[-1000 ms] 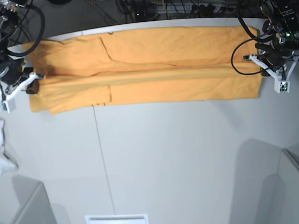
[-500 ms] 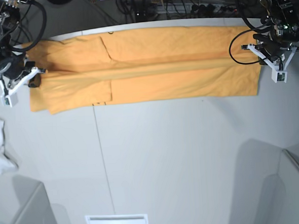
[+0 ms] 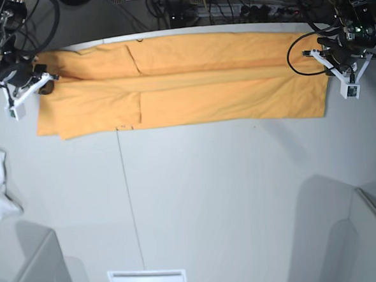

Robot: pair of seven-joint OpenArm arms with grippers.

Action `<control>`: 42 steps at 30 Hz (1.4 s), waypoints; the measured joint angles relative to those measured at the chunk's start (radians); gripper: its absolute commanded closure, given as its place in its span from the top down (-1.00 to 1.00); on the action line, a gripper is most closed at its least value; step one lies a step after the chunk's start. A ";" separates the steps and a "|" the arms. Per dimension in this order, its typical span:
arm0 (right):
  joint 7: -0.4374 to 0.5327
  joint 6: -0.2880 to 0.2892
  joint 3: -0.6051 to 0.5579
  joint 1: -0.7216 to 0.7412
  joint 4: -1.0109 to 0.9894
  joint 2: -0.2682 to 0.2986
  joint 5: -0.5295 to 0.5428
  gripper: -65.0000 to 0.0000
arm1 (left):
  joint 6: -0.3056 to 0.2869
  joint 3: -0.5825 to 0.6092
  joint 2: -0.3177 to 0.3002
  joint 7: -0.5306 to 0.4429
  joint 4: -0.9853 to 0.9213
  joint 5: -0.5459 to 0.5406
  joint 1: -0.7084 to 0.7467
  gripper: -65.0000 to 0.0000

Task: Fold the T-shirt properly
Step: 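Release the hem and raise both grippers off the folded shirt, then move both grippers to the ends of the folded strip and grasp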

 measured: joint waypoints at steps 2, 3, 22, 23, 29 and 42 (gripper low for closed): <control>0.000 0.000 0.000 0.000 -0.014 0.004 0.001 -0.72 | 0.000 0.000 0.000 -0.002 0.000 0.000 -0.002 -1.00; 0.005 0.000 0.000 -0.001 -0.017 0.005 0.000 -0.43 | 0.000 0.000 0.000 -0.002 0.000 0.000 -0.002 -1.00; 0.096 0.000 -0.068 -0.007 0.065 0.005 -0.013 -1.00 | -0.003 -0.114 0.075 -0.008 -0.029 -0.179 -0.052 -1.00; 0.096 0.000 -0.085 -0.005 0.065 0.004 -0.012 -1.00 | -0.003 -0.118 0.082 -0.005 -0.039 -0.172 -0.053 -1.00; 0.100 -0.003 -0.180 0.029 -0.020 0.000 -0.019 -1.00 | 0.003 -0.118 0.113 -0.026 -0.160 -0.177 -0.107 -1.00; 0.187 0.006 -0.192 0.201 -0.307 -0.021 -0.205 -1.00 | -0.011 0.029 0.110 -0.233 -0.401 0.052 -0.227 -1.00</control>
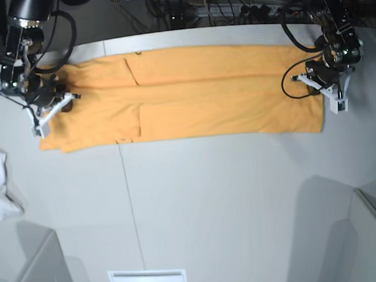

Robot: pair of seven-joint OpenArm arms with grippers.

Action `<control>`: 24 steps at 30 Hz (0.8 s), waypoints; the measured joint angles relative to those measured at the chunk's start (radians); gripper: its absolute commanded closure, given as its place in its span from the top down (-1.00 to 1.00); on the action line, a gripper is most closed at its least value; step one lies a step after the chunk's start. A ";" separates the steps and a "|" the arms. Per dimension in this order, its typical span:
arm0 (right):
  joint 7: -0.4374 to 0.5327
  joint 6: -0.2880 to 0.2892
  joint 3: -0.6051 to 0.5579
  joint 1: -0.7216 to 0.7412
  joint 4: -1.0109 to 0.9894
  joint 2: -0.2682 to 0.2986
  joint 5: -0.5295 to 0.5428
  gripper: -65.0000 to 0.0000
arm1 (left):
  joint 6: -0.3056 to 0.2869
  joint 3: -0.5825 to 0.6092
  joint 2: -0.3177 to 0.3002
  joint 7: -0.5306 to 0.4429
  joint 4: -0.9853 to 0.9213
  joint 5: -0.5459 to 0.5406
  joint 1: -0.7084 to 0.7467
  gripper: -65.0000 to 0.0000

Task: Fold the T-shirt properly
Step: 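Move both grippers to the ends of the folded strip and grasp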

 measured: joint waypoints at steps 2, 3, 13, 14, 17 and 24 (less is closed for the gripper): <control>0.008 0.003 0.000 0.054 -0.050 -0.001 -0.019 -1.00 | -0.002 -0.004 0.000 -0.013 -0.067 0.010 -0.076 -1.00; 0.008 0.003 0.000 0.075 -0.069 -0.002 -0.024 -1.00 | -0.002 -0.004 0.002 -0.013 -0.090 0.020 -0.106 -1.00; 0.036 -0.002 -0.005 0.301 -0.253 -0.010 -0.103 -1.00 | 0.009 0.009 0.019 0.069 -0.214 0.132 -0.339 -1.00; 0.037 -0.007 -0.005 0.306 -0.253 -0.010 -0.106 -1.00 | 0.009 0.005 0.019 0.090 -0.209 0.129 -0.344 -1.00; 0.021 -0.014 -0.004 0.302 -0.183 -0.013 -0.119 -1.00 | 0.017 0.002 0.021 0.175 -0.136 0.155 -0.348 -1.00; 0.028 -0.012 0.004 0.219 0.135 -0.032 0.041 -1.00 | -0.040 -0.099 0.016 0.247 0.109 0.160 -0.343 -1.00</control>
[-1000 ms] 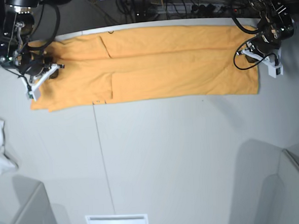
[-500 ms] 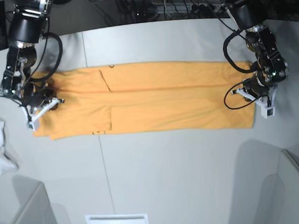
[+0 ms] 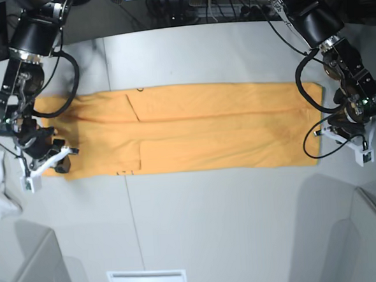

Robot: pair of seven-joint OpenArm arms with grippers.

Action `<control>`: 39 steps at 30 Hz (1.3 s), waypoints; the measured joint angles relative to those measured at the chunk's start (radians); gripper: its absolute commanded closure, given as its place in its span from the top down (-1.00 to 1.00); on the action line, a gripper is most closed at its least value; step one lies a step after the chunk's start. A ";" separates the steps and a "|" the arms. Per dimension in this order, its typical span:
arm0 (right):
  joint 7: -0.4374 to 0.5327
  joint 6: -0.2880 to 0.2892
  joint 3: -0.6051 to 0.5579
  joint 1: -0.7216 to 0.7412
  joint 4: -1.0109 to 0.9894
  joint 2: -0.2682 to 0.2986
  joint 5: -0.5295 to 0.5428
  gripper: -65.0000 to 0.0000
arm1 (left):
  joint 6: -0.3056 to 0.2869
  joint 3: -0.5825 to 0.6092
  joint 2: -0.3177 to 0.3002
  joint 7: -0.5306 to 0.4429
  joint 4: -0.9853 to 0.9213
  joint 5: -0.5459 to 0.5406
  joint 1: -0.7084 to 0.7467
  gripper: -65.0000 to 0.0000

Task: Fold the T-shirt properly
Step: 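Move both grippers to the ends of the folded strip and grasp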

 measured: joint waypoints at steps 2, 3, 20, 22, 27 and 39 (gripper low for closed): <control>-0.004 0.003 0.000 -0.045 0.071 0.001 0.034 -1.00 | -0.092 -0.025 -0.001 0.019 0.024 -0.008 0.006 -1.00; -0.007 0.005 0.000 -0.067 0.101 -0.001 0.042 -1.00 | -0.121 -0.044 0.005 0.017 0.024 -0.012 0.011 -1.00; -0.006 0.005 -0.008 -0.185 0.147 -0.031 0.041 -1.00 | -0.358 -0.170 -0.003 -0.069 -0.055 -0.191 0.151 1.00; -0.006 0.005 -0.008 -0.187 0.146 -0.031 0.042 -1.00 | -0.359 -0.161 -0.012 -0.068 -0.121 -0.229 0.146 1.00; -0.006 0.005 -0.008 -0.204 0.149 -0.031 0.042 -1.00 | -0.356 -0.164 -0.035 -0.066 -0.245 -0.208 0.094 1.00; -0.006 0.005 -0.008 -0.213 0.149 -0.031 0.039 -1.00 | -0.349 -0.115 -0.039 -0.190 -0.402 -0.249 0.043 0.73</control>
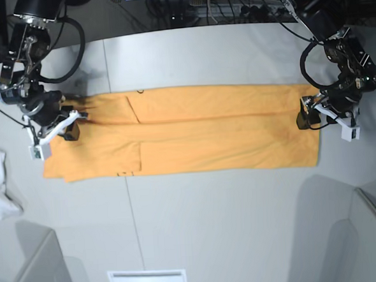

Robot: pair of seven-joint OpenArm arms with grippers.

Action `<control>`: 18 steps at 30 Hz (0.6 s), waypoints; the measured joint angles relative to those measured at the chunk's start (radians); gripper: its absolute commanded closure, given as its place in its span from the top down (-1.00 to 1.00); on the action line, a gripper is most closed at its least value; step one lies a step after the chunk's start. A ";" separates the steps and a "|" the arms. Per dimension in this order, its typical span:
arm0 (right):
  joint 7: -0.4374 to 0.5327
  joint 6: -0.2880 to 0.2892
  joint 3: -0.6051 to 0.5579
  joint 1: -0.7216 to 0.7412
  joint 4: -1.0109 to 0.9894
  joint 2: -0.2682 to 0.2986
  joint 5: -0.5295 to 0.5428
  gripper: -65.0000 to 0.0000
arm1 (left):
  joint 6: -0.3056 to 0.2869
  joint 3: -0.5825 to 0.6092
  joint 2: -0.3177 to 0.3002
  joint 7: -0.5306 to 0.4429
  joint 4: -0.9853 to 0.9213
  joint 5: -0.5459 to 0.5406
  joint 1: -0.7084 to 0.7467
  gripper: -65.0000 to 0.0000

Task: Fold the T-shirt properly
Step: 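Move both grippers to the ends of the folded strip and grasp, then lift the strip end with the left gripper and fold it toward the right gripper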

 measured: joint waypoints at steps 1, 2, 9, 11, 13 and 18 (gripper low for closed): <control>0.000 0.000 0.000 0.000 0.000 0.000 0.000 -1.00 | 0.000 0.000 0.000 -0.005 -0.014 -0.004 -0.005 0.63; 0.000 0.000 0.000 0.000 0.000 0.000 0.000 -1.00 | 0.000 -0.002 -0.002 -0.014 -0.029 -0.008 -0.008 0.48; 0.000 0.000 0.010 0.000 0.000 0.000 0.002 -1.00 | -0.001 -0.008 -0.003 -0.032 -0.097 -0.036 -0.011 -0.68; 0.000 0.000 0.010 0.000 0.000 0.000 0.003 -1.00 | -0.005 -0.010 -0.005 -0.039 -0.132 -0.056 -0.018 -1.00; 0.000 0.000 0.009 0.000 0.000 0.000 0.003 -1.00 | -0.007 -0.012 -0.006 -0.038 -0.154 -0.063 -0.028 -1.00; 0.003 0.000 0.010 -0.009 -0.001 0.000 0.003 -1.00 | 0.000 -0.010 -0.004 -0.057 -0.148 -0.055 -0.028 -1.00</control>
